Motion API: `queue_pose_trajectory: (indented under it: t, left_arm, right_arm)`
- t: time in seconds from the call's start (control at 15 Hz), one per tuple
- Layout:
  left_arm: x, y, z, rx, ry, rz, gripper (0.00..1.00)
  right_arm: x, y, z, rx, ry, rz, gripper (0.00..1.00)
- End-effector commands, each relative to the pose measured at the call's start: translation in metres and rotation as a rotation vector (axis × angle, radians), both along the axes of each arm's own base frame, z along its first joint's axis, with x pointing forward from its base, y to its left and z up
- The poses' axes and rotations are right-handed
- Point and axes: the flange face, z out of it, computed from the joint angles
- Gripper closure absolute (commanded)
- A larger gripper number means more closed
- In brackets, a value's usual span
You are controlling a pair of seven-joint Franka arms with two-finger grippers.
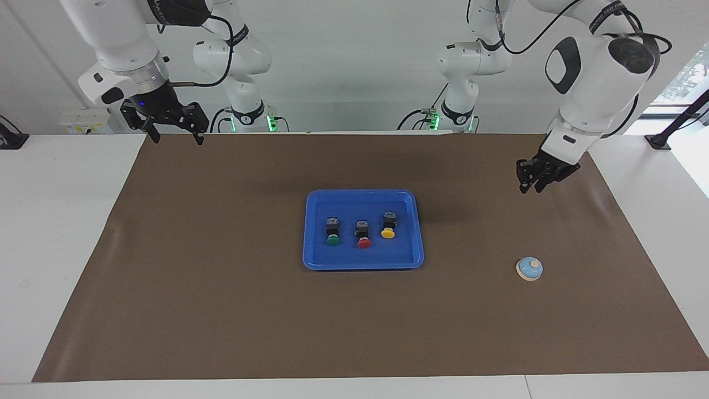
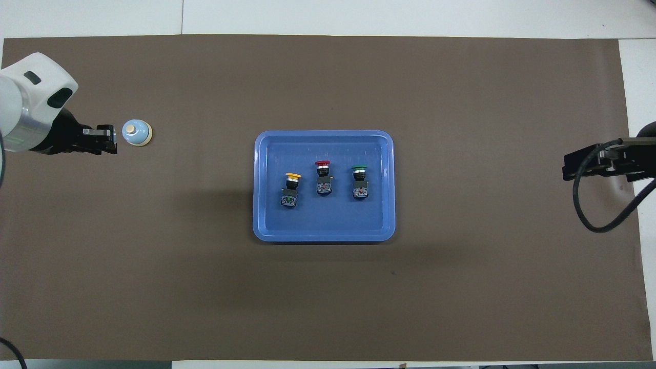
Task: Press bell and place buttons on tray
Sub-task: 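Press down on the white bell again with the left gripper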
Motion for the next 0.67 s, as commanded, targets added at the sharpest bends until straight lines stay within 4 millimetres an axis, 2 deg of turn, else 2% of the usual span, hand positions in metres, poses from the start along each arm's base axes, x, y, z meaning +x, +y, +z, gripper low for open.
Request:
queue_pose_trajectory:
  t: [0.0,0.27,0.33,0.4,0.6]
  left_arm:
    - [0.046,-0.002,-0.04,0.017,-0.022,0.016,1.0]
    - [0.065,0.011,-0.086,0.014,-0.042,0.037,1.0]
    - [0.066,0.014,-0.092,0.013,-0.048,0.041,1.0]
    - [0.066,0.029,-0.101,0.014,-0.04,0.062,1.0]
    - [0.067,0.041,-0.121,0.01,-0.069,0.075,1.0]
  right_arm:
    - [-0.002,0.0,0.0,0.049,-0.017,0.015,0.0]
    - [-0.002,0.001,0.0,0.048,-0.015,0.018,0.0]
    - [-0.002,0.001,0.0,0.048,-0.015,0.02,0.0]
    - [-0.002,0.001,0.0,0.048,-0.015,0.02,0.0]
    - [-0.003,0.003,0.001,0.046,-0.018,0.025,0.0]
